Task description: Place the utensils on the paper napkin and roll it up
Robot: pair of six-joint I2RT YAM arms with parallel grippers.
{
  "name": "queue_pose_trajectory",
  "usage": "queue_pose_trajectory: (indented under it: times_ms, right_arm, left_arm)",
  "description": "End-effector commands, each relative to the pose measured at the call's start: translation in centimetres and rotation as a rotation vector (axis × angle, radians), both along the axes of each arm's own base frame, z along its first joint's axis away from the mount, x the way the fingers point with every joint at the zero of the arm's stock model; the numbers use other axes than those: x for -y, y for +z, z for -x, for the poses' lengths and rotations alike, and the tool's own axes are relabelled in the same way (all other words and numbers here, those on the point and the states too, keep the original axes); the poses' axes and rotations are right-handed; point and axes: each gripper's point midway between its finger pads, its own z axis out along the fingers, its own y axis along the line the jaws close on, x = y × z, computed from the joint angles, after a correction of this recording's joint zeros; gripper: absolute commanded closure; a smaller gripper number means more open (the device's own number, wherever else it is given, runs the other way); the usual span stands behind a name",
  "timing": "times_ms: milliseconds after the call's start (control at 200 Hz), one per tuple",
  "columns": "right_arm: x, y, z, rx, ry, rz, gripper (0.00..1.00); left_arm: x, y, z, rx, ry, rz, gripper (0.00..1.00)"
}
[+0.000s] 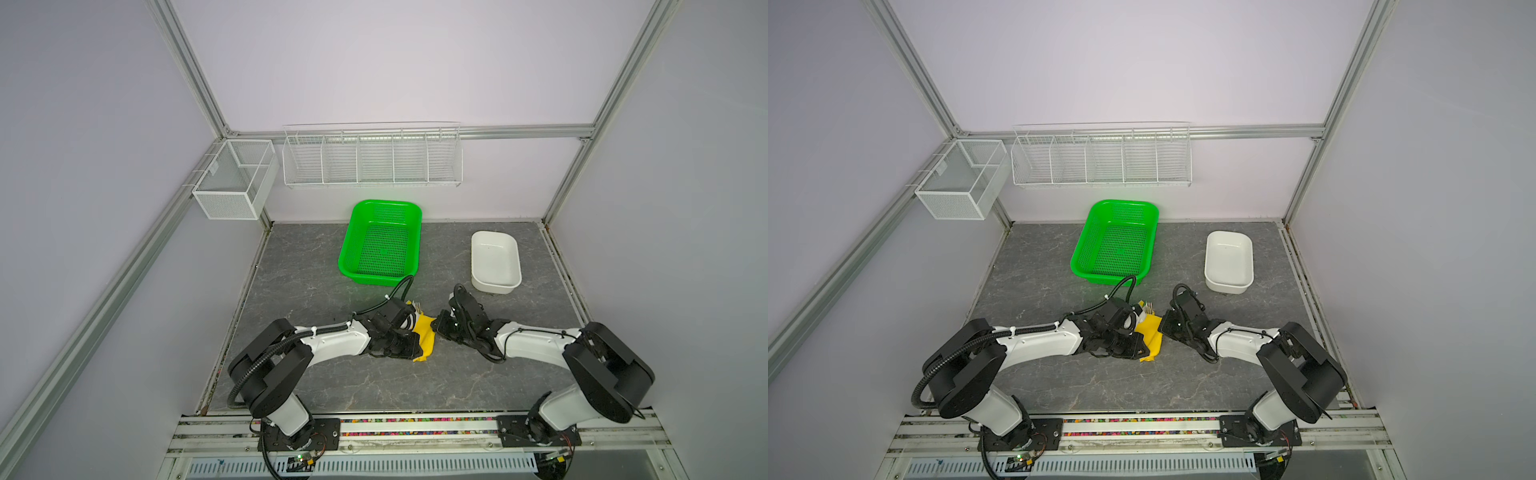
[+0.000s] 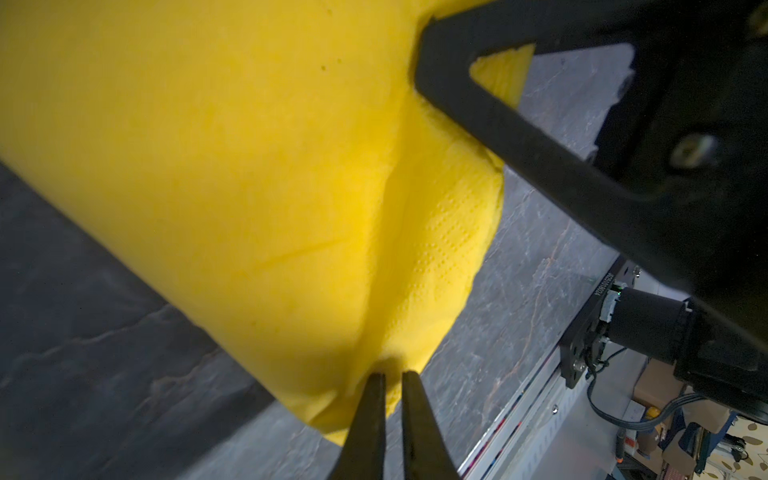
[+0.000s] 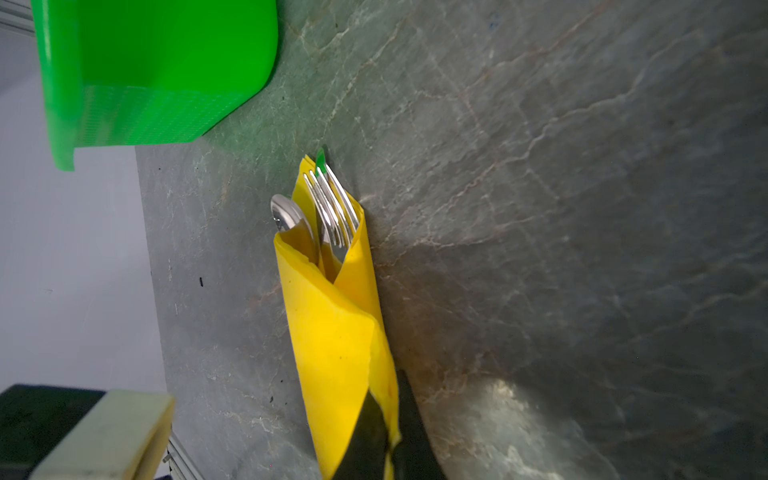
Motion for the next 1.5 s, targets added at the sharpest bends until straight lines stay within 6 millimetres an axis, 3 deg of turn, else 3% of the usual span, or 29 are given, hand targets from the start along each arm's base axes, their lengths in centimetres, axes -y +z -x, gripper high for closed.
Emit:
queue_pose_trajectory:
  times_ms: [0, 275, 360, 470, 625, 685, 755, 940, 1340, 1495]
  right_arm:
    - [0.4, -0.4, -0.4, -0.006, -0.01, 0.013, 0.92]
    - [0.5, -1.3, -0.3, -0.022, 0.003, 0.039, 0.92]
    - [0.4, -1.4, -0.3, -0.016, 0.013, 0.041, 0.92]
    - [0.3, -1.4, -0.4, -0.014, 0.019, 0.041, 0.92]
    - [0.5, -1.7, -0.3, -0.017, 0.013, 0.046, 0.92]
    - [0.6, -1.9, -0.2, -0.022, 0.011, 0.049, 0.92]
    - [0.7, -2.1, -0.2, -0.028, 0.009, 0.053, 0.92]
    - [0.5, -2.4, -0.2, -0.029, 0.018, 0.044, 0.92]
    - [0.9, -3.6, 0.2, -0.05, 0.012, 0.066, 0.92]
    - [1.0, -3.5, 0.1, -0.04, 0.011, 0.057, 0.92]
  left_arm:
    - [-0.3, -0.8, 0.6, -0.036, -0.04, -0.024, 0.88]
    - [-0.4, -1.0, 0.7, -0.043, -0.045, -0.037, 0.86]
    - [-0.1, 0.4, 0.3, -0.009, -0.032, 0.001, 0.77]
    - [-0.4, 3.7, -0.9, 0.092, 0.02, 0.048, 0.68]
    - [-3.2, 5.8, -3.6, 0.142, 0.205, 0.052, 0.5]
    - [-4.2, 5.5, -4.5, 0.124, 0.256, 0.055, 0.43]
    - [-4.6, 5.0, -4.9, 0.065, 0.28, 0.061, 0.42]
    - [-3.4, 3.2, -5.0, -0.045, 0.268, 0.074, 0.38]
    - [-1.9, 0.3, -5.7, -0.126, 0.295, 0.074, 0.37]
    - [-2.3, -1.0, -5.7, -0.143, 0.297, 0.019, 0.43]
